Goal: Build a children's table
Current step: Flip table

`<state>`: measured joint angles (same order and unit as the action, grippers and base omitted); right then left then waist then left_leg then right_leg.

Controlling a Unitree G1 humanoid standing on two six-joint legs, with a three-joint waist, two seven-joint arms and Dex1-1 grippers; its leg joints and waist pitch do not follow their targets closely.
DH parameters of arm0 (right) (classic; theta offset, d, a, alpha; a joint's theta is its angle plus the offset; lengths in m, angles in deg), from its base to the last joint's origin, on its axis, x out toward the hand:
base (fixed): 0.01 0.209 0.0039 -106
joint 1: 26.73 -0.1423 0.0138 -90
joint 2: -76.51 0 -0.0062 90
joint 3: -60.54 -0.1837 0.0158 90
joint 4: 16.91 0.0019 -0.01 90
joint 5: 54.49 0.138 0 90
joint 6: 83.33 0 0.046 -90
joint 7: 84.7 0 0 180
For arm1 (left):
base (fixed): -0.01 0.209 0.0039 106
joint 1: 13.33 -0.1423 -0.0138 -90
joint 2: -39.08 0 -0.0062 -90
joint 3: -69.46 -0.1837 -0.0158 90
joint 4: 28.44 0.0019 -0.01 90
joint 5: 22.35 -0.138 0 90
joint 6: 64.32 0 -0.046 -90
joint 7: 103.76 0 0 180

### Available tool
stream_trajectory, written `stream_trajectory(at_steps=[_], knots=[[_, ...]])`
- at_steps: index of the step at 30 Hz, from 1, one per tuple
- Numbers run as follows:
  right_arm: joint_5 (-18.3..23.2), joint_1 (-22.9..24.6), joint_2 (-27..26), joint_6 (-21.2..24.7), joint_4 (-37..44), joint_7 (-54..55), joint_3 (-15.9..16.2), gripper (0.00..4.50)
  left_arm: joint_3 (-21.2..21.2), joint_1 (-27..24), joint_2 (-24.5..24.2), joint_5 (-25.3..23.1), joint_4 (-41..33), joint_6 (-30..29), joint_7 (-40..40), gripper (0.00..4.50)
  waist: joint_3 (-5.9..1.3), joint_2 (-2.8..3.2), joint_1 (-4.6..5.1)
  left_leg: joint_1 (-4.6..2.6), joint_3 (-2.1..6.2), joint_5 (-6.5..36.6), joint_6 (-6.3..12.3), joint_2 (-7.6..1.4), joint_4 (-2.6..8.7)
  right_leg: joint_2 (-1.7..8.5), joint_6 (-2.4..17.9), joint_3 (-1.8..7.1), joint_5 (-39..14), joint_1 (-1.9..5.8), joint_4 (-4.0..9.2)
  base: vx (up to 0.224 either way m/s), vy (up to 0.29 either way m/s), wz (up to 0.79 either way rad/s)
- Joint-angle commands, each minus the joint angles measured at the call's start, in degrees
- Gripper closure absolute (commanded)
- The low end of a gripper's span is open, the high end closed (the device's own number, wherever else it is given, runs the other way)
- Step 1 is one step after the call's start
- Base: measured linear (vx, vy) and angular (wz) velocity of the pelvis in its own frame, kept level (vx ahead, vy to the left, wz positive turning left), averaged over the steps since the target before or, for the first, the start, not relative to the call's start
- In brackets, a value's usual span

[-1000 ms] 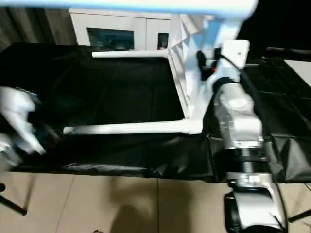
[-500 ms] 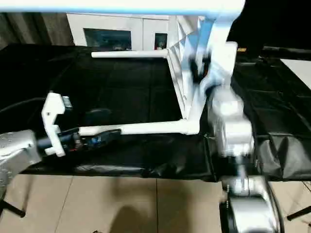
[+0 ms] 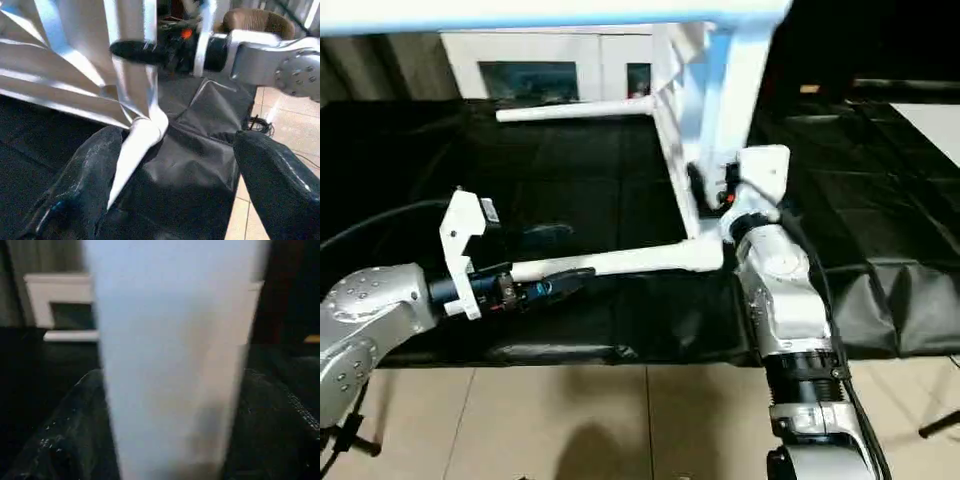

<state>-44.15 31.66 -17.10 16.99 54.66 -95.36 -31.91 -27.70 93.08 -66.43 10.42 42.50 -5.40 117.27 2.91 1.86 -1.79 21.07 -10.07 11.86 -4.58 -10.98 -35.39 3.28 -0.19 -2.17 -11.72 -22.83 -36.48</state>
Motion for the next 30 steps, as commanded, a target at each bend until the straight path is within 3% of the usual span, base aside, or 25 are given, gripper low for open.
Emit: stream_trajectory(at_steps=[1, 3, 6, 11, 16, 30], knots=[[-0.51, -1.67, -0.25, -1.42, -1.74, -1.86, 0.54, 0.65, -0.29, 0.36, -0.4, -0.59, -0.92, -0.73, 0.01, 0.49, -3.69, 0.0, -0.23, -0.48, 0.24, 7.66, -1.27, -1.11, 3.98, 3.04, 13.0, 2.33, -2.92, 2.94, 3.76, 0.0, 0.0, 0.0], [-0.41, -2.04, -0.32, -1.43, -2.46, -2.34, 0.44, 0.86, -0.12, 0.14, -0.37, -0.6, -1.23, -0.93, -0.05, 0.49, -3.7, 0.14, -0.32, -0.47, 0.28, 7.2, -1.15, -1.1, 3.97, 3.06, 12.97, 2.31, -3.17, 2.94, 3.64, 0.0, 0.0, 0.0], [-0.18, -2.7, -0.09, -2.4, -4.71, -3.93, 0.4, 0.93, 0.0, -0.29, -0.33, -0.58, -2.0, -1.34, -0.3, 0.49, -3.65, -0.27, -0.37, -0.26, 0.35, 7.17, -1.0, -1.14, 4.04, 3.17, 12.76, 2.32, -4.27, 3.09, 3.59, 0.0, 0.0, 0.0], [-0.53, -3.82, 0.23, -4.05, -7.52, -4.1, 0.03, 1.36, 0.34, -0.44, 0.22, 0.17, -2.63, -2.47, -0.86, 0.49, -3.62, -0.3, -0.28, -0.33, 0.25, 7.58, -0.91, -1.09, 3.93, 3.15, 12.56, 2.32, -6.17, 2.82, 3.76, 0.0, 0.0, 0.0], [-1.56, -5.47, 0.5, -5.41, -11.04, -3.55, -0.52, 1.75, 2.32, -0.97, 3.13, 3.45, -2.05, -3.32, -2.14, 0.49, -3.66, -0.28, -0.33, -0.35, 0.15, 7.43, -0.96, -1.03, 3.79, 3.09, 12.96, 2.3, -6.01, 2.72, 3.85, 0.0, 0.0, 0.0], [-4.45, -8.25, 1.44, -8.92, -16.3, -0.12, -1.34, 2.58, 1.61, -1.11, 3.37, 2.15, -2.77, -4.32, -3.07, 0.49, -3.74, -0.62, -0.33, -0.27, 0.07, 6.7, -0.04, -1.0, 3.67, 3.02, 12.5, 2.28, -5.3, 2.67, 3.72, 0.0, 0.0, 0.0]])
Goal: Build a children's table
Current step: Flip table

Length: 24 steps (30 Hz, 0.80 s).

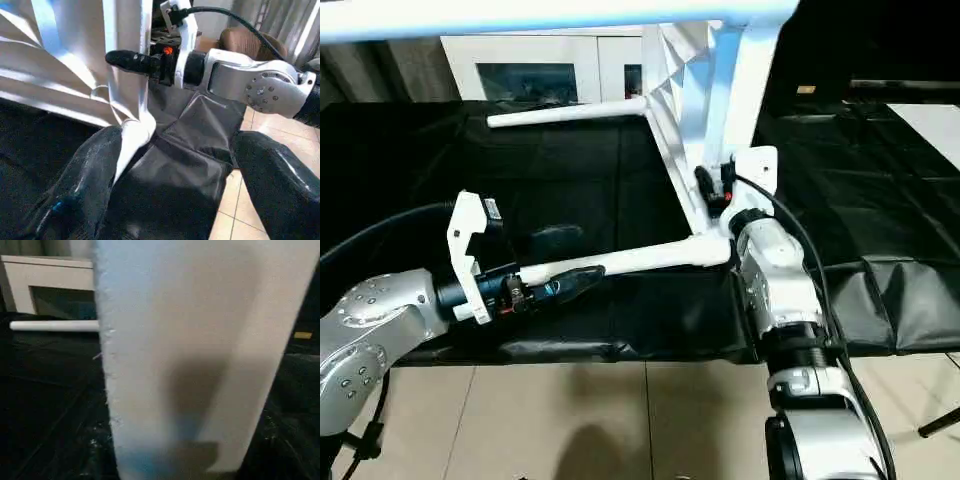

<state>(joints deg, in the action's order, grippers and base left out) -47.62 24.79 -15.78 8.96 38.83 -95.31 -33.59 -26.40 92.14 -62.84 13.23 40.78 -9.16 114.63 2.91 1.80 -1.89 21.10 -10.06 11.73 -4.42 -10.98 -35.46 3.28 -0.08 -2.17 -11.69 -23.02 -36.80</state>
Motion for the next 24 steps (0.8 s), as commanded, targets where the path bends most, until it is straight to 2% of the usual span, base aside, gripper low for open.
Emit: stream_trajectory(at_steps=[1, 10, 13, 16, 17, 18, 20, 24], knots=[[-1.54, -1.51, 0.3, -1.43, -0.84, 0.41, 0.49, 2.63, 0.04, -0.3, -0.66, -1.15, -1.2, -0.63, -0.39, 0.49, -3.71, -0.68, -0.23, -0.23, 0.03, 6.77, -0.14, -0.95, 3.75, 2.97, 12.32, 2.27, -5.4, 2.91, 4.06, 0.0, 0.0, 0.0], [-4.66, -1.81, 2.93, -2.5, 3.5, -0.75, 2.46, 2.8, -0.51, 0.13, -3.19, -3.17, -2.31, -0.83, 0.32, 0.49, -3.84, -0.71, -0.36, -0.17, 0.06, 5.69, 0.23, -0.94, 3.64, 2.91, 11.97, 2.26, -4.24, 2.97, 3.83, 0.0, 0.0, 0.0], [-6.33, -2.19, 4.77, -2.07, 5.45, -0.84, 3.02, 2.8, -0.37, 0.88, -4.05, -3.49, -3.11, -0.99, 0.7, 0.49, -4.02, -0.75, -0.43, 0.03, 0.04, 3.61, 0.87, -0.87, 3.46, 2.79, 12.34, 2.25, -0.74, 3.13, 3.48, 0.0, 0.0, 0.0], [-8.19, -3.16, 7.76, -1.1, 8.38, -1.5, 3.44, 2.8, 0.51, 2.39, -5.14, -3.05, -5.11, -1.53, 1.25, 0.49, -4.51, -0.69, -0.76, 0.33, 0.04, -0.15, 2.45, -0.68, 2.97, 2.72, 13.23, 2.25, 5.16, 3.34, 2.83, 0.0, 0.0, 0.0], [-8.52, -3.67, 8.69, -0.76, 9.08, -1.71, 3.35, 2.8, 1.01, 3.1, -5.37, -2.77, -5.61, -1.69, 1.32, 0.49, -4.74, -0.73, -0.86, 0.61, 0.01, -2.59, 3.31, -0.51, 2.62, 2.49, 13.39, 2.25, 8.85, 3.35, 2.42, 0.0, 0.0, 0.0], [-8.72, -4.02, 9.3, -0.58, 9.46, -1.92, 3.37, 2.8, 1.31, 3.57, -5.55, -2.69, -5.89, -1.66, 1.33, 0.49, -4.51, -0.75, -1.01, 0.69, -0.11, -2.31, 4.03, -0.45, 2.57, 2.51, 13.74, 2.21, 9.26, 3.16, 2.51, 0.0, 0.0, 0.0], [-9.74, -4.91, 10.86, -0.52, 10.19, -2.72, 3.87, 2.8, 2.08, 4.83, -6.19, -2.78, -6.25, -1.36, 1.23, 0.49, -4.4, -0.6, -1.2, 0.65, -0.14, -0.68, 4.12, -0.53, 2.56, 2.64, 13.85, 2.21, 6.7, 3.15, 2.69, 0.0, 0.0, 0.0], [-11.69, -6.4, 13.17, -0.9, 10.77, -3.39, 4.97, 2.8, 3.65, 7.29, -6.68, -4.52, -5.68, 1.07, 0.38, 0.49, -4.1, -0.74, -1.25, 0.61, -0.2, 1.19, 3.23, -0.67, 2.67, 2.69, 13.47, 2.22, 1.84, 3.08, 3.02, 0.0, 0.0, 0.0]])
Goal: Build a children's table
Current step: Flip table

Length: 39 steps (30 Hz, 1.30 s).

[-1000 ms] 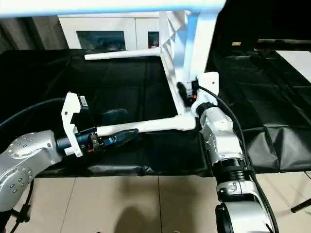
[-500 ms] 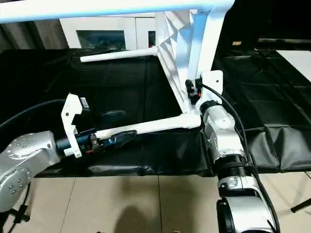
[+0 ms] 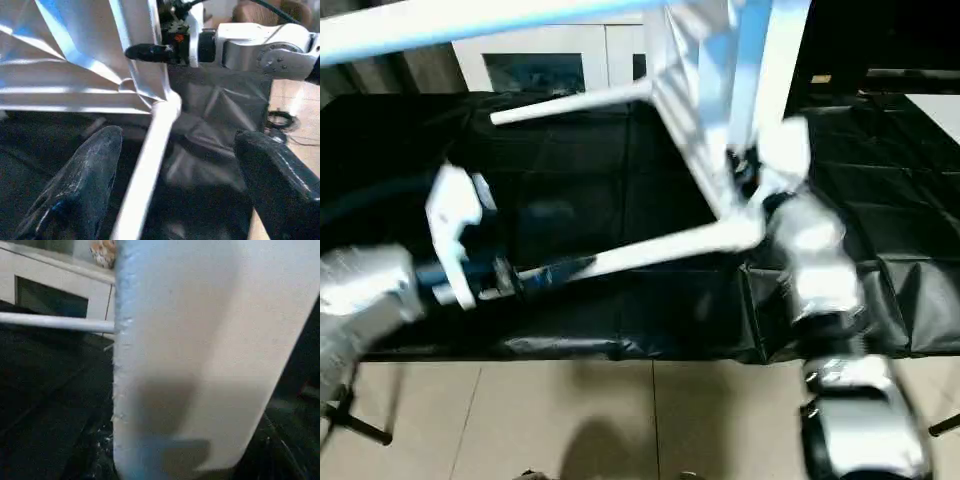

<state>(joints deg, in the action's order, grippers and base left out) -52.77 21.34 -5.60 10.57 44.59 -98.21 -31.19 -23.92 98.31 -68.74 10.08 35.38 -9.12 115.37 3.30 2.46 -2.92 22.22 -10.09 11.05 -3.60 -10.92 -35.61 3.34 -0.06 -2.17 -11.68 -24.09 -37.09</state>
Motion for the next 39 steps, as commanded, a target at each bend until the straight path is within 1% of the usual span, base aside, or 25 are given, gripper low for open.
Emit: stream_trajectory(at_steps=[1, 2, 6, 7, 8, 10, 13, 16, 17, 18, 20, 21, 22, 23, 24, 25, 27, 28, 29, 30, 31, 32, 33, 38, 39], knots=[[-7.39, -3.63, 3.92, -2.74, 5.21, -0.66, 3.13, 2.8, 1.75, 2.54, -1.16, -3.36, 0.6, 2.81, -1.13, 0.32, -4.41, -1.47, -0.2, -0.54, -0.13, 2.06, 2.34, -0.79, 2.86, 2.59, 13.3, 2.2, 1.38, 4.1, 3.38, 0.0, 0.0, 0.0], [-7.66, -4.06, 4.43, -2.73, 5.36, -0.73, 3.4, 2.8, 1.98, 3.55, -1.63, -4.78, 1.17, 3.84, -1.45, 0.32, -4.47, -1.38, -0.34, -0.71, -0.14, 2.16, 2.26, -0.78, 2.78, 2.55, 13.04, 2.21, 0.99, 4.05, 3.41, 0.0, 0.0, 0.0], [-8.99, -4.92, 5.52, -2.83, 5.3, -0.47, 4.2, 2.8, 1.85, 4.76, -2.62, -8.25, 1.83, 7.3, -1.62, 0.05, -4.42, -1.36, -0.57, -0.67, -0.09, 2.16, 1.65, -0.87, 2.84, 2.71, 12.67, 2.24, 0.46, 4.02, 3.36, 0.0, 0.0, 0.0], [-9.69, -5.52, 6.09, -2.78, 5.05, -0.49, 4.52, 2.8, 2.0, 5.85, -2.81, -9.24, 1.56, 8.96, -1.59, 0.05, -4.43, -1.63, -0.58, -0.69, -0.14, 2.18, 1.72, -0.89, 2.84, 2.66, 12.64, 2.25, 0.5, 3.99, 3.42, 0.0, 0.0, 0.0], [-9.99, -5.87, 6.38, -2.68, 4.9, -0.45, 4.63, 2.8, 2.4, 6.63, -2.58, -9.14, 1.09, 9.62, -1.61, 0.02, -4.53, -1.42, -0.83, -0.82, -0.17, 2.07, 1.69, -0.89, 2.77, 2.73, 12.78, 2.29, 0.76, 3.9, 3.3, 0.0, 0.0, 0.0], [-10.95, -6.74, 7.06, -2.47, 4.41, 0.13, 4.85, 2.8, 3.56, 8.88, -1.52, -8.44, -0.3, 11.8, -1.47, 0.0, -4.57, -1.7, -1.02, -0.72, -0.21, 1.43, 1.77, -0.9, 2.76, 2.69, 13.39, 2.28, 2.17, 3.95, 3.14, 0.0, 0.0, 0.0], [-11.18, -7.71, 7.44, -2.15, 3.66, 0.56, 4.9, 2.8, 4.13, 11.08, -0.94, -8.43, -1.18, 13.1, -1.64, 0.0, -4.61, -1.81, -1.14, -0.43, -0.15, 0.79, 1.96, -0.86, 2.69, 2.84, 13.44, 2.22, 2.68, 4.13, 2.97, 0.0, 0.0, 0.0], [-11.36, -8.62, 7.65, -2.08, 2.83, 0.73, 5.17, 2.8, 4.95, 13.36, -0.68, -9.76, -1.33, 16.04, -2.39, 0.0, -4.55, -1.93, -1.19, -0.39, -0.23, 1.29, 2.02, -0.81, 2.57, 2.89, 13.05, 2.27, 1.39, 4.11, 3.01, 0.0, 0.0, 0.0], [-11.44, -8.91, 7.66, -2.18, 2.43, 0.77, 5.26, 2.8, 5.65, 14.62, -0.48, -12.33, -0.52, 20.16, -3.7, 0.0, -4.47, -2.27, -1.12, -0.26, -0.21, 1.36, 2.25, -0.84, 2.59, 2.83, 12.67, 2.26, 0.77, 4.15, 3.21, 0.0, 0.0, 0.0], [-11.46, -9.03, 7.65, -2.26, 2.22, 0.82, 5.28, 2.8, 6.2, 15.13, -0.35, -13.02, -0.08, 21.66, -4.19, 0.0, -4.57, -2.05, -1.23, -0.35, -0.21, 1.2, 2.15, -0.83, 2.52, 2.87, 12.49, 2.26, 0.63, 4.09, 3.12, 0.0, 0.0, 0.0], [-11.44, -9.09, 7.66, -2.31, 2.1, 0.87, 5.35, 2.8, 6.54, 15.35, -0.19, -13.41, 0.29, 22.59, -4.34, 0.0, -4.52, -2.03, -1.23, -0.35, -0.17, 1.09, 1.83, -0.94, 2.58, 2.9, 12.43, 2.22, 0.63, 4.03, 3.04, 0.0, 0.0, 0.0], [-11.39, -9.18, 7.64, -2.31, 1.92, 0.99, 5.36, 2.8, 6.94, 15.6, -0.3, -15.19, 0.8, 24.39, -5.33, 0.0, -4.5, -2.2, -1.25, -0.37, -0.21, 1.35, 1.59, -0.96, 2.59, 2.9, 12.34, 2.23, 0.43, 4.02, 3.03, 0.0, 0.0, 0.0], [-11.35, -9.28, 7.59, -2.3, 1.76, 1.14, 5.39, 2.8, 7.35, 15.67, -0.55, -16.79, 1.15, 25.74, -6.12, 0.0, -4.47, -2.15, -1.26, -0.35, -0.17, 1.58, 1.66, -1.01, 2.61, 2.89, 12.22, 2.22, 0.14, 3.98, 3.12, 0.0, 0.0, 0.0], [-11.4, -9.44, 7.55, -2.29, 1.52, 1.23, 5.42, 2.8, 7.7, 15.35, -2.08, -20.19, 2.05, 27.74, -7.13, 0.0, -4.49, -2.16, -1.28, -0.36, -0.17, 1.66, 1.57, -1.0, 2.6, 2.92, 12.0, 2.22, -0.17, 3.98, 3.1, 0.0, 0.0, 0.0], [-11.52, -9.76, 7.53, -2.27, 1.14, 1.39, 5.52, 2.8, 8.12, 14.18, -4.95, -26.06, 4.01, 30.86, -9.12, 0.0, -4.5, -2.08, -1.28, -0.35, -0.11, 1.7, 1.64, -1.01, 2.58, 2.9, 11.79, 2.17, -0.45, 3.95, 3.13, 0.0, 0.0, 0.0], [-11.53, -9.81, 7.54, -2.27, 1.08, 1.41, 5.53, 2.8, 8.17, 13.95, -5.36, -26.98, 4.36, 31.37, -9.49, 0.0, -4.44, -2.13, -1.05, -0.32, -0.12, 2.05, 1.47, -0.9, 2.58, 2.84, 10.76, 2.21, -1.5, 3.92, 3.23, 0.0, 0.0, 0.0], [-11.58, -10.21, 7.7, -2.29, 0.72, 1.53, 5.6, 2.8, 8.02, 11.24, -7.67, -30.41, 7.39, 33.16, -9.69, 0.0, -4.31, -2.08, -1.05, -0.46, -0.12, 3.01, 0.86, -1.02, 2.76, 2.99, 10.61, 2.19, -3.51, 3.71, 3.42, 0.0, 0.0, 0.0], [-11.63, -10.28, 7.75, -2.28, 0.69, 1.59, 5.6, 2.8, 7.83, 10.75, -8.13, -31.78, 8.14, 33.64, -10.34, 0.0, -4.4, -1.83, -1.19, -0.59, -0.09, 3.04, 0.62, -1.09, 2.72, 3.07, 10.77, 2.19, -3.57, 3.61, 3.36, 0.0, 0.0, 0.0], [-11.7, -10.33, 7.81, -2.28, 0.68, 1.66, 5.58, 2.8, 7.64, 10.25, -8.61, -33.51, 8.94, 34.28, -11.22, 0.0, -4.43, -1.81, -1.11, -0.56, -0.1, 3.03, 0.47, -1.11, 2.76, 2.89, 10.87, 2.18, -3.14, 3.54, 3.33, 0.0, 0.0, 0.0], [-11.7, -10.42, 7.88, -2.21, 0.7, 1.66, 5.57, 2.8, 7.3, 9.42, -8.86, -37.09, 10.34, 34.46, -14.35, 0.0, -4.45, -1.66, -1.07, -0.59, -0.07, 3.14, 0.48, -1.2, 2.77, 2.82, 11.04, 2.14, -2.37, 3.45, 3.29, 0.0, 0.0, 0.0], [-11.7, -10.42, 7.88, -2.21, 0.7, 1.66, 5.57, 2.8, 7.3, 9.42, -8.86, -37.09, 10.34, 34.46, -14.35, 0.0, -4.45, -1.68, -1.13, -0.62, -0.06, 3.23, 0.34, -1.15, 2.75, 2.88, 11.14, 2.16, -2.1, 3.49, 3.21, 0.0, 0.0, 0.0], [-11.78, -10.62, 8.11, -2.14, 0.77, 1.72, 5.57, 2.8, 7.12, 7.95, -8.41, -41.7, 12.5, 34.56, -19.15, 0.0, -4.51, -1.56, -1.09, -0.59, -0.02, 3.18, 0.43, -1.21, 2.76, 2.89, 11.47, 2.12, -1.47, 3.51, 3.2, 0.0, 0.0, 0.0], [-11.8, -10.79, 8.25, -2.16, 0.82, 1.73, 5.59, 2.8, 7.17, 6.95, -7.99, -43.6, 13.55, 34.79, -21.18, 0.0, -4.52, -1.75, -1.11, -0.5, 0.0, 3.14, 0.5, -1.09, 2.73, 2.96, 11.57, 2.12, -1.2, 3.65, 3.15, 0.0, 0.0, 0.0], [-11.87, -11.76, 8.76, -2.86, 0.74, 1.38, 5.88, 2.8, 8.69, 6.13, -6.45, -47.64, 15.73, 36.46, -26.08, 0.0, -4.64, -1.75, -1.54, -0.53, -0.01, 2.71, 1.48, -1.11, 2.61, 3.04, 12.46, 2.13, -0.72, 3.48, 3.18, 0.0, 0.0, 0.0], [-11.87, -11.76, 8.76, -2.86, 0.74, 1.38, 5.88, 2.8, 8.69, 6.13, -6.45, -47.64, 15.73, 36.46, -26.08, 0.18, -4.65, -1.78, -1.65, -0.53, 0.01, 2.77, 1.6, -1.1, 2.62, 3.04, 12.5, 2.1, -0.89, 3.43, 3.14, 0.0, 0.0, 0.0]])
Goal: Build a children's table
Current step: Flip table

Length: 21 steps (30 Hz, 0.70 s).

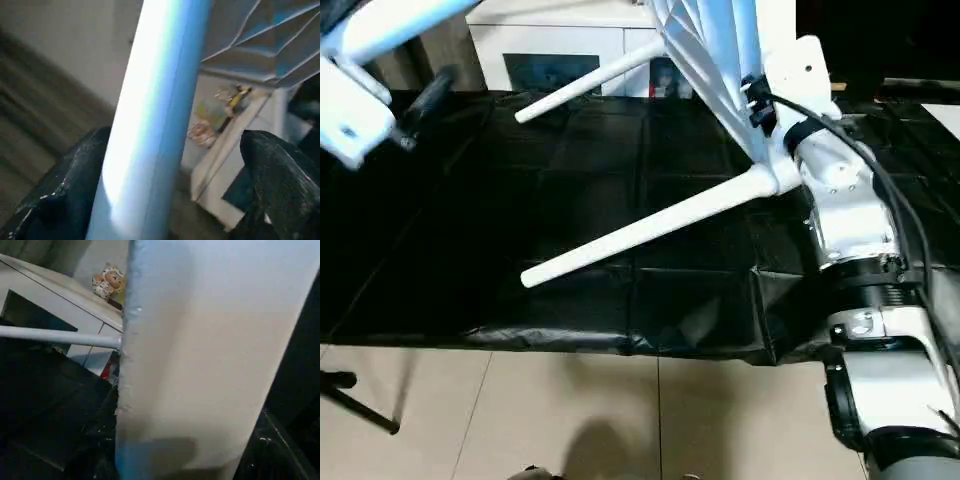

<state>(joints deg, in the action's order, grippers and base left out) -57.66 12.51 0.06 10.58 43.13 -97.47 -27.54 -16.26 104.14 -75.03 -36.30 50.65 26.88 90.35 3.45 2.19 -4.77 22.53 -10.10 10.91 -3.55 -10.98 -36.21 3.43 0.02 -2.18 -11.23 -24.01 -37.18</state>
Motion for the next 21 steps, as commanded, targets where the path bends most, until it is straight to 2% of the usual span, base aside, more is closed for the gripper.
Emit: stream_trajectory(at_steps=[1, 6, 11, 14, 18, 21], knots=[[-6.98, -3.11, 3.12, -3.02, 2.16, 0.57, 2.3, 2.8, 1.28, 0.25, -0.16, -1.91, 0.95, 0.79, -1.64, 0.18, -4.79, -1.54, 0.19, -0.81, 0.03, 2.96, 1.6, -1.07, 3.23, 2.96, 12.43, 2.1, -1.46, 3.34, 3.23, 0.0, 0.0, 0.0], [-6.92, -3.6, 3.27, -3.28, 2.02, 0.37, 2.58, 2.8, 1.69, -0.19, 0.14, -4.16, 1.65, 1.58, -4.77, 0.47, -4.72, -1.76, -0.05, -0.88, 0.01, 3.59, 1.72, -1.12, 3.24, 3.03, 12.34, 2.12, -2.48, 3.2, 3.33, 0.0, 0.0, 0.0], [-7.34, -5.07, 3.77, -3.82, 1.66, -0.64, 3.21, 2.8, 1.85, -1.41, 1.5, -3.3, 1.45, 3.25, -5.12, 0.92, -4.7, -2.02, -0.04, -0.78, -0.01, 3.3, 2.02, -1.11, 3.25, 3.08, 12.3, 2.08, -2.64, 3.16, 3.31, 0.0, 0.0, 0.0], [-7.46, -5.67, 3.91, -4.21, 1.43, -1.15, 3.35, 2.8, 1.69, -1.42, 1.86, -3.3, 1.5, 3.95, -5.43, 1.13, -4.73, -1.91, -0.03, -0.8, 0.01, 3.19, 2.06, -1.12, 3.18, 3.09, 12.5, 2.06, -2.37, 3.11, 3.25, 0.0, 0.0, 0.0], [-8.12, -8.51, 4.64, -5.94, -0.7, -3.14, 4.44, 2.8, 1.69, -1.83, 2.77, -3.08, 1.45, 4.32, -6.33, 1.4, -4.76, -2.37, 0.01, -0.76, -0.07, 2.46, 2.56, -1.11, 3.09, 3.04, 13.12, 2.03, -1.0, 3.16, 3.07, 0.0, 0.0, 0.0], [-8.35, -9.48, 4.9, -6.32, -1.56, -3.48, 4.69, 2.8, 1.92, -2.08, 3.08, -3.1, 1.33, 4.41, -6.48, 1.56, -4.66, -2.34, -0.07, -0.76, -0.1, 2.49, 2.76, -1.18, 3.05, 3.08, 13.17, 2.06, -1.22, 3.06, 3.05, 0.0, 0.0, 0.0]])
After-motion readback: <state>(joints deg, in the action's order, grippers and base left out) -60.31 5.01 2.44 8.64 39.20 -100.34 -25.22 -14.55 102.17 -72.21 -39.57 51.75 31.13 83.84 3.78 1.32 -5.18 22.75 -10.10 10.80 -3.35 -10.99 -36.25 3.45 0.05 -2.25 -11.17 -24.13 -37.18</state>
